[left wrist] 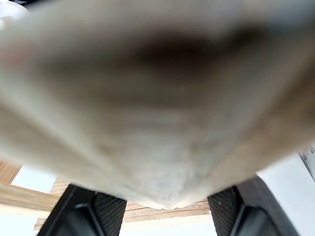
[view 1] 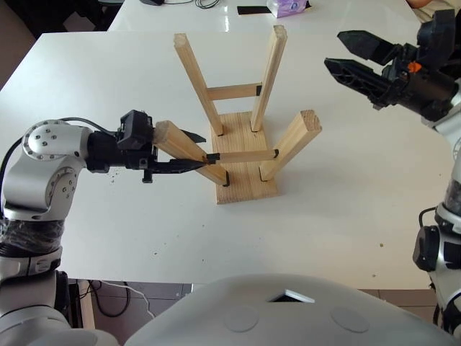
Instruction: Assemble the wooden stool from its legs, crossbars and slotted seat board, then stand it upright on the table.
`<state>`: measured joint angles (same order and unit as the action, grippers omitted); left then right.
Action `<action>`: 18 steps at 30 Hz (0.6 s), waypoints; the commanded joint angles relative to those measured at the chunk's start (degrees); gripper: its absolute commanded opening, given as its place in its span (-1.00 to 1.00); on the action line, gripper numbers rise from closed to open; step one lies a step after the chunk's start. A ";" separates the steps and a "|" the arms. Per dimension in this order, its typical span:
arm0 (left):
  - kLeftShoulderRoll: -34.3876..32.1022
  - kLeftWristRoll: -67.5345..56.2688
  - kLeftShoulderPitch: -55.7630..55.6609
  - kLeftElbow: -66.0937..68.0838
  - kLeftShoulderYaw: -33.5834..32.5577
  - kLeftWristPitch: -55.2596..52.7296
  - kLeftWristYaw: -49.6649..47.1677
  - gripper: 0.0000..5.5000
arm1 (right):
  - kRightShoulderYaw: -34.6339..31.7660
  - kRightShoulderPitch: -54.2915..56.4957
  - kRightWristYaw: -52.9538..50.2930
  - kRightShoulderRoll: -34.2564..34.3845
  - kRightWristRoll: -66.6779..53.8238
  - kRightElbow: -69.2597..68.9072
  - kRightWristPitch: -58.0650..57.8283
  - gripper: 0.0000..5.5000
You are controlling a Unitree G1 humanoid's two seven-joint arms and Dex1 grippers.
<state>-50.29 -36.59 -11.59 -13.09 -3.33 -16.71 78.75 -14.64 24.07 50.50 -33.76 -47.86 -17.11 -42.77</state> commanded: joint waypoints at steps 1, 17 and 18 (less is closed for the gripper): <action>-0.86 1.12 -1.43 -0.35 -0.01 -0.65 -0.12 -0.25 | -0.64 -1.80 -3.05 0.63 -3.48 -4.79 -1.46 0.33; 1.78 -1.49 -5.13 0.52 -3.18 -3.20 -3.72 -0.26 | -1.06 2.15 -8.10 0.92 -6.58 -7.31 0.21 0.33; 2.09 -1.81 -4.80 -0.22 -3.49 -3.53 -4.33 -0.26 | -1.62 3.08 -9.36 1.52 -7.57 -7.79 0.30 0.33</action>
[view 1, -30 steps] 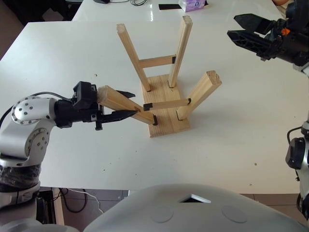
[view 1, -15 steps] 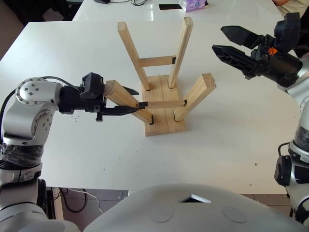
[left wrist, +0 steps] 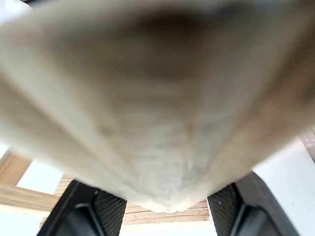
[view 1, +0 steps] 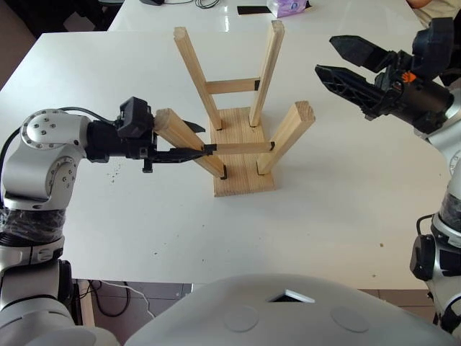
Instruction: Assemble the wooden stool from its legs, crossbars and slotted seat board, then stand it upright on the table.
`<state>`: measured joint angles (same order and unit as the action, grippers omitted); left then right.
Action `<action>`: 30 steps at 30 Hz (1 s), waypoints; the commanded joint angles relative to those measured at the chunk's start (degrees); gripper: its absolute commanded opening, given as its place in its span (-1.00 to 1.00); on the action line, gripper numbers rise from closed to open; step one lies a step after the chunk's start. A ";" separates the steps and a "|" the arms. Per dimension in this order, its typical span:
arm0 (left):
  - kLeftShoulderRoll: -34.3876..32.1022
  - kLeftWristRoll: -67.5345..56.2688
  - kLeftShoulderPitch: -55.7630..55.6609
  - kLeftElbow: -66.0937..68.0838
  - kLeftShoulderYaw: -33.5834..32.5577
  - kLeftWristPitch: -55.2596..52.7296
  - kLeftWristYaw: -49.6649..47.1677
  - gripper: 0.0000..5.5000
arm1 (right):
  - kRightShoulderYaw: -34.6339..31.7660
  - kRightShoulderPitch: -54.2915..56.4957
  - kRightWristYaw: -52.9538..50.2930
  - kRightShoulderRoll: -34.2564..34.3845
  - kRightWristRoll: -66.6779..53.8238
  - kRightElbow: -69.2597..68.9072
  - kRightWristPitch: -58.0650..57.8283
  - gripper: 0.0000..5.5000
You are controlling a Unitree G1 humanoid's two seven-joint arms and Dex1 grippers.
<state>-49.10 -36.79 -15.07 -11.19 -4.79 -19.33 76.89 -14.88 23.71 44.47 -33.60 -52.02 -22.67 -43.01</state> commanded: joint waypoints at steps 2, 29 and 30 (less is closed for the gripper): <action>1.31 -1.68 -0.44 -3.42 -2.14 -1.13 -3.56 -0.26 | -1.95 4.79 -5.85 2.22 -4.97 -2.88 0.63 0.33; 0.37 1.67 2.71 -4.52 0.52 -0.08 -3.67 -0.26 | -4.88 2.63 -17.42 0.72 -4.99 0.93 5.78 -1.00; 0.57 1.64 2.64 -4.62 0.65 -0.23 -3.89 -0.26 | -4.53 1.65 -17.44 0.38 -3.14 1.37 6.36 -1.00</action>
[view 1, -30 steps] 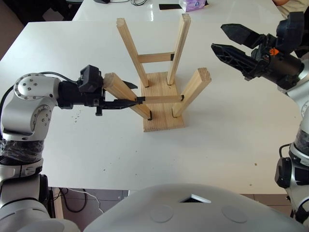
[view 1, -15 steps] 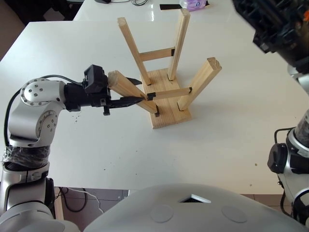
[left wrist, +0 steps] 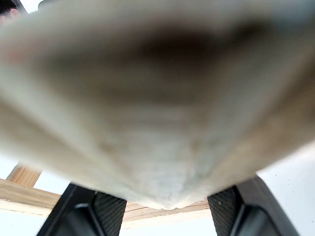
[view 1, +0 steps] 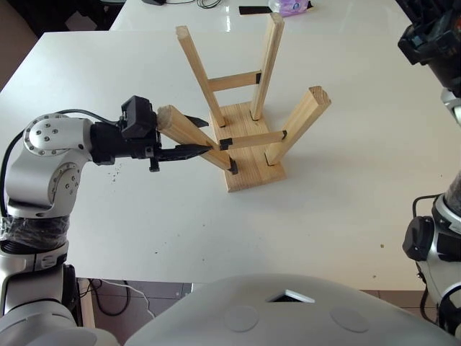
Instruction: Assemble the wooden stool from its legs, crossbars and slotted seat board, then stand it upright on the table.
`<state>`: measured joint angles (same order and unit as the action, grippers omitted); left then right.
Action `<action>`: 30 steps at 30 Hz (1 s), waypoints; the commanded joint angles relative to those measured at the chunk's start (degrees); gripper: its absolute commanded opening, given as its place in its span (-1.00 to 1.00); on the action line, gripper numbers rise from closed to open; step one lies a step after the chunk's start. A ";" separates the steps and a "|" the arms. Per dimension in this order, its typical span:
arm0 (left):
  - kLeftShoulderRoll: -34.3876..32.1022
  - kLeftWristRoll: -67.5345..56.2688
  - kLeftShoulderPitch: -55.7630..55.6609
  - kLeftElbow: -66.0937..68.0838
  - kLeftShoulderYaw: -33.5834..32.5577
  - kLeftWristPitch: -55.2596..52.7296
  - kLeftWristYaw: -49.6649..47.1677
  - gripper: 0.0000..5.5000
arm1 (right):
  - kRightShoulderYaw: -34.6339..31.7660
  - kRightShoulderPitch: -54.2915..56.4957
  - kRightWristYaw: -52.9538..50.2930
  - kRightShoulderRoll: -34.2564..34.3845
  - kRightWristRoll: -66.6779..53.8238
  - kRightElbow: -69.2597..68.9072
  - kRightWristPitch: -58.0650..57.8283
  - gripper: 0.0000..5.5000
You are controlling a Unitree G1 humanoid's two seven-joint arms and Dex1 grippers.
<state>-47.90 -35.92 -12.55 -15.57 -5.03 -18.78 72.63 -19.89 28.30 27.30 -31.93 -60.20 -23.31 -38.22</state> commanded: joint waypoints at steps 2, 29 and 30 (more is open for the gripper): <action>-0.54 0.64 0.10 -0.32 0.83 -0.91 0.22 -0.26 | 1.25 -4.45 -0.45 -1.68 8.04 2.38 2.10 -1.00; 0.55 5.06 0.34 0.49 4.60 2.45 -0.32 -0.26 | 12.82 -18.02 -3.07 5.44 22.63 -0.83 2.58 -1.00; 0.23 5.63 0.51 0.67 4.69 2.99 -0.23 -0.26 | 12.89 -18.07 -3.20 5.60 22.54 -0.97 2.48 -1.00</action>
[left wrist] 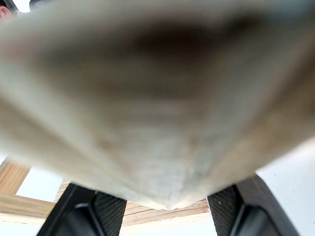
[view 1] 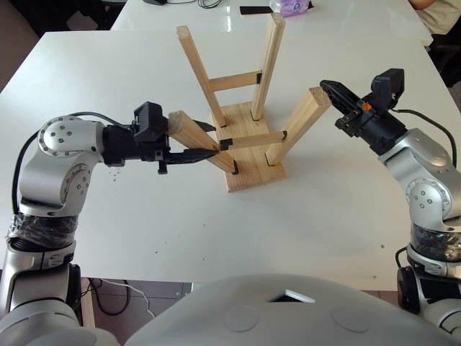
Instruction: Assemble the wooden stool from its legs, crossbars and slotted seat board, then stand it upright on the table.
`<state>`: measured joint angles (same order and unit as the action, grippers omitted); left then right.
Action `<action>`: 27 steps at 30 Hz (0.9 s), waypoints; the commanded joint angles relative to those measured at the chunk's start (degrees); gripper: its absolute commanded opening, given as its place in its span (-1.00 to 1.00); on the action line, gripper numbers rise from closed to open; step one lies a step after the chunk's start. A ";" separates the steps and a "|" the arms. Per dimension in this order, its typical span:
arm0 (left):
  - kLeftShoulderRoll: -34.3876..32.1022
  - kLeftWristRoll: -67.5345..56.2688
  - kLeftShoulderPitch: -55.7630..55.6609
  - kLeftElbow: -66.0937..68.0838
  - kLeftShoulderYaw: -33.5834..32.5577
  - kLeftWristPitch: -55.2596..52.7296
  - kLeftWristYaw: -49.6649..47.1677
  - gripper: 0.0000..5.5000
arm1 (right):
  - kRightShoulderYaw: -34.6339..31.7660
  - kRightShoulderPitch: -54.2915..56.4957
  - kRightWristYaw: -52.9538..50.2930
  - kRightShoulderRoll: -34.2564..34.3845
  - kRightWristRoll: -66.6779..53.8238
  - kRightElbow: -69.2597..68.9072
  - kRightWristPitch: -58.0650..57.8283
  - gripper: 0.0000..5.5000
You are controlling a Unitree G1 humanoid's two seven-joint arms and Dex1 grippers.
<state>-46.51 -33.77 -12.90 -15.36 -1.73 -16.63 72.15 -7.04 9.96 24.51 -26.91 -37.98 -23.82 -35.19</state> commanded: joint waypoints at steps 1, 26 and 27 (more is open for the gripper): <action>-1.39 3.76 1.04 0.60 1.39 1.15 0.33 -0.26 | 0.21 0.13 -0.48 0.86 0.05 -0.79 -0.69 -1.00; 0.31 2.05 -1.28 2.48 1.84 -2.27 -0.95 -0.26 | -7.34 14.48 -12.62 6.72 -23.72 -10.25 -4.37 -1.00; 0.47 2.18 -1.41 2.72 1.99 -2.29 -1.03 -0.26 | -6.91 15.03 -13.06 6.84 -24.61 -10.74 -4.41 -1.00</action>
<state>-46.20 -32.30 -14.39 -13.16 -0.13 -17.99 71.66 -14.93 22.65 12.53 -20.36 -60.17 -32.92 -38.69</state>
